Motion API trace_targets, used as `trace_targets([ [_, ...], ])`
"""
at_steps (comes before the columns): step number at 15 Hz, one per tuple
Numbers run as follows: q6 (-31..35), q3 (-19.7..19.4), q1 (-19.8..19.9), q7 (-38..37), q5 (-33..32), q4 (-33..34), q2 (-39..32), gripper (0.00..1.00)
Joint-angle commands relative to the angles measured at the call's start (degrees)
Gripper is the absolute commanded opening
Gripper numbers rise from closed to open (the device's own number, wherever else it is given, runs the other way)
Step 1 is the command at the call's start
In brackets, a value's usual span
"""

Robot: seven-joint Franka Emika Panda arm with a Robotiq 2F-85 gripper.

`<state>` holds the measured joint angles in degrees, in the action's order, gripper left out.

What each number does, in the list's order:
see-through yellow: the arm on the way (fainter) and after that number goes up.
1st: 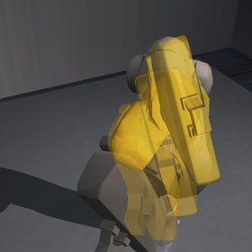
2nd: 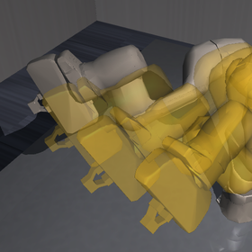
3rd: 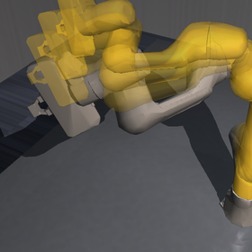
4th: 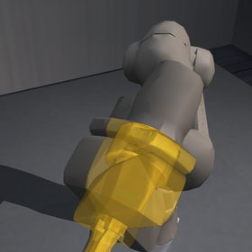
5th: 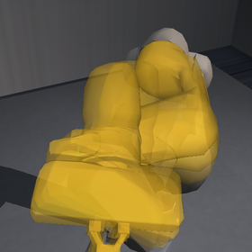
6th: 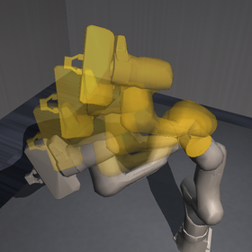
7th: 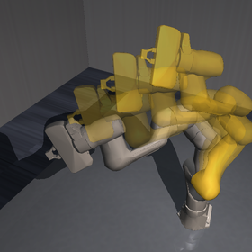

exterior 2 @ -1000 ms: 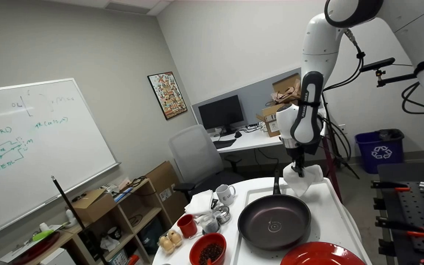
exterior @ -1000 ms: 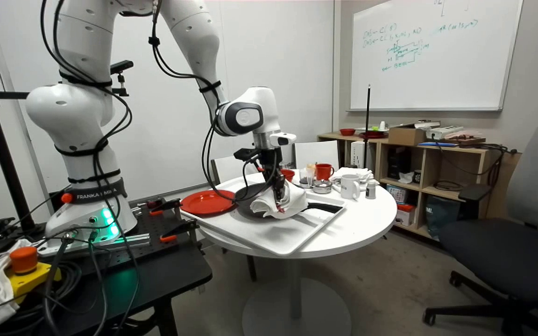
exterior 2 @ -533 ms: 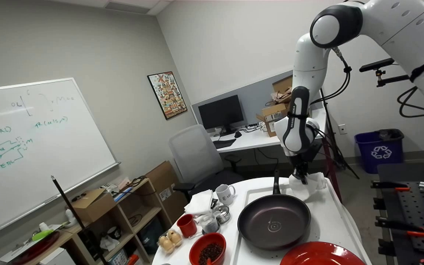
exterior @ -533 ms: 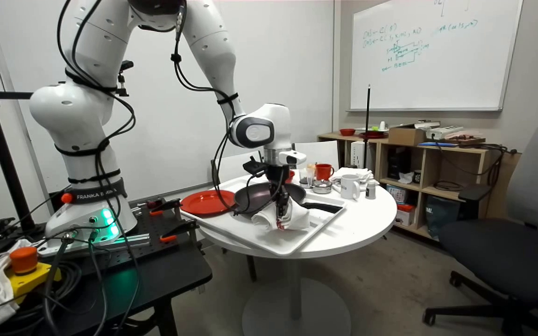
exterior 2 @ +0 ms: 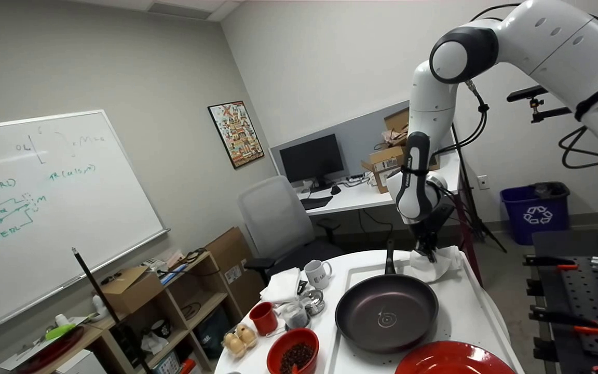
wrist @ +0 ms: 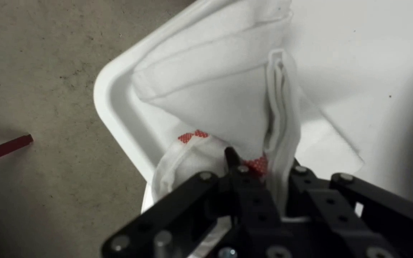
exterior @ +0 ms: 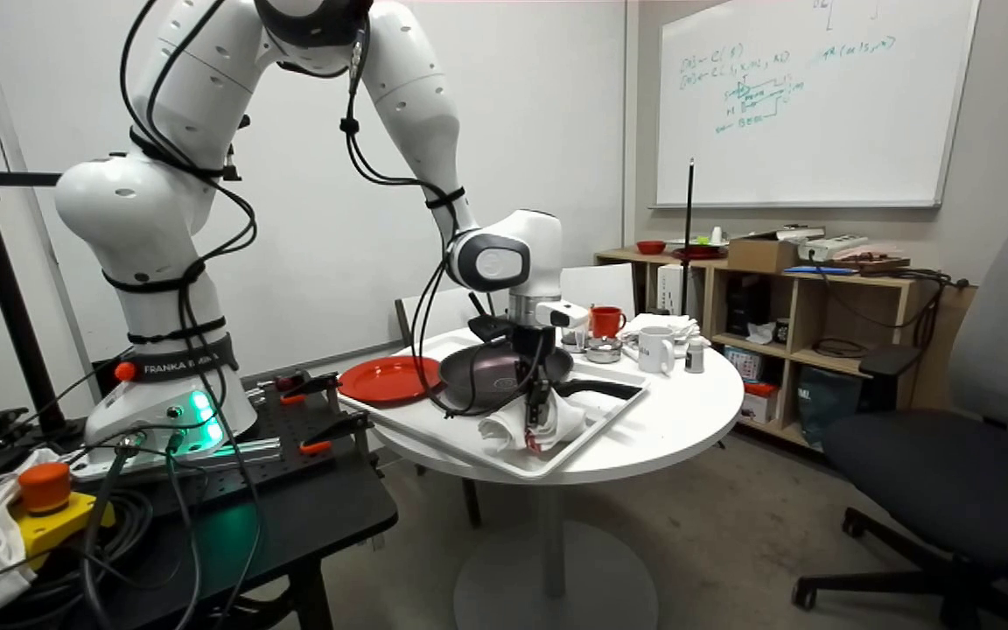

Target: Use the towel on the left to wipe the black pan.

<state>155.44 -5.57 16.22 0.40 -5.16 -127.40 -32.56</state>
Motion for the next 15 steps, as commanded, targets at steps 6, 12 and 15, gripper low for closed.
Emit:
trace_targets([
  [6,-1.28,-1.09,-1.74,1.21,1.52,1.98,-0.96,0.64],
  [12,6.10,-0.64,-3.32,2.62,0.53,-3.98,6.10,1.00],
  [15,9.90,-0.38,-5.26,3.12,0.01,-7.34,10.46,1.00],
])
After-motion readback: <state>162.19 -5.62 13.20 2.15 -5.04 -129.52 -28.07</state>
